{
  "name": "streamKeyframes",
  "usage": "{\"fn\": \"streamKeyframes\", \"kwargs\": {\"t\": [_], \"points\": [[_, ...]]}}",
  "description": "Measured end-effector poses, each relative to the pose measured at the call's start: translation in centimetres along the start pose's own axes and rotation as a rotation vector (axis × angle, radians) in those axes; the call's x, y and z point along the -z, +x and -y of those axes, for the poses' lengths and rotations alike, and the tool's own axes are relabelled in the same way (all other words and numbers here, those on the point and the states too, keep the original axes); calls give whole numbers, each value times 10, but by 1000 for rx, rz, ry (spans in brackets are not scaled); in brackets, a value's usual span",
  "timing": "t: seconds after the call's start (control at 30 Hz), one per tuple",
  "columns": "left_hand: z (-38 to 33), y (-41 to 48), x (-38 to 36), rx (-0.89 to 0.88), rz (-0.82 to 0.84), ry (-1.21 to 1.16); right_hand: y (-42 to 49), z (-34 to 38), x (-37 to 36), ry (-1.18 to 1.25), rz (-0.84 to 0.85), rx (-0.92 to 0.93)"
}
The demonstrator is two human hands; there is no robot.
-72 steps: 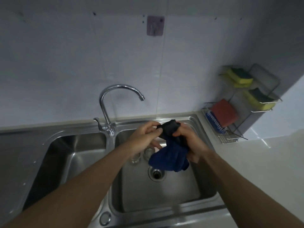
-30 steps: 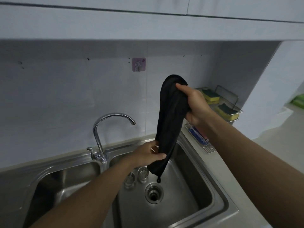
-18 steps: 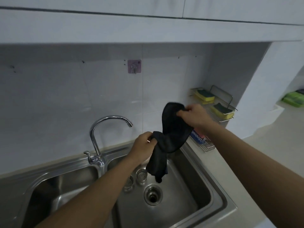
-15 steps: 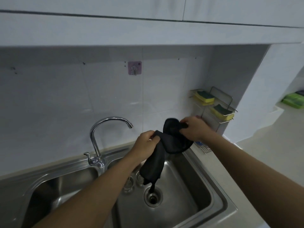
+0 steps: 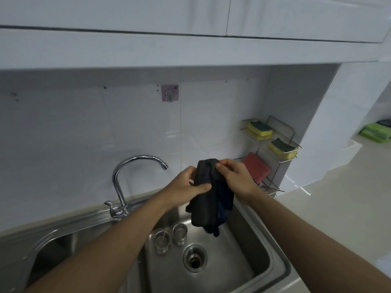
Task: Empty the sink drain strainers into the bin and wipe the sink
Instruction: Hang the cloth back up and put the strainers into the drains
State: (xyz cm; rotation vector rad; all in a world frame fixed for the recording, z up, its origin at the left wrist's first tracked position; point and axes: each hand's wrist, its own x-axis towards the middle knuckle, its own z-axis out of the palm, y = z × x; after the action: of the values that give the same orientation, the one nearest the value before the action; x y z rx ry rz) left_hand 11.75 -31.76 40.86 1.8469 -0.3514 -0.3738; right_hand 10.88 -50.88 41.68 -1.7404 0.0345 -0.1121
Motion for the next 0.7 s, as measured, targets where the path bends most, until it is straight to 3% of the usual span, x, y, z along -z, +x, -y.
{"fn": "streamKeyframes", "kwargs": {"t": [0.1, 0.17, 0.3, 0.47, 0.7], "points": [[21, -9, 6, 61, 92, 123, 3, 7, 0, 14, -42, 6], [27, -10, 9, 70, 2, 80, 4, 10, 4, -29, -24, -4], [5, -4, 14, 72, -191, -140, 3, 8, 15, -407, 64, 77], [-28, 5, 14, 108, -184, -168, -10, -7, 17, -393, 253, 216], [-37, 12, 15, 141, -183, -220, -23, -16, -4, -280, 178, 503]]}}
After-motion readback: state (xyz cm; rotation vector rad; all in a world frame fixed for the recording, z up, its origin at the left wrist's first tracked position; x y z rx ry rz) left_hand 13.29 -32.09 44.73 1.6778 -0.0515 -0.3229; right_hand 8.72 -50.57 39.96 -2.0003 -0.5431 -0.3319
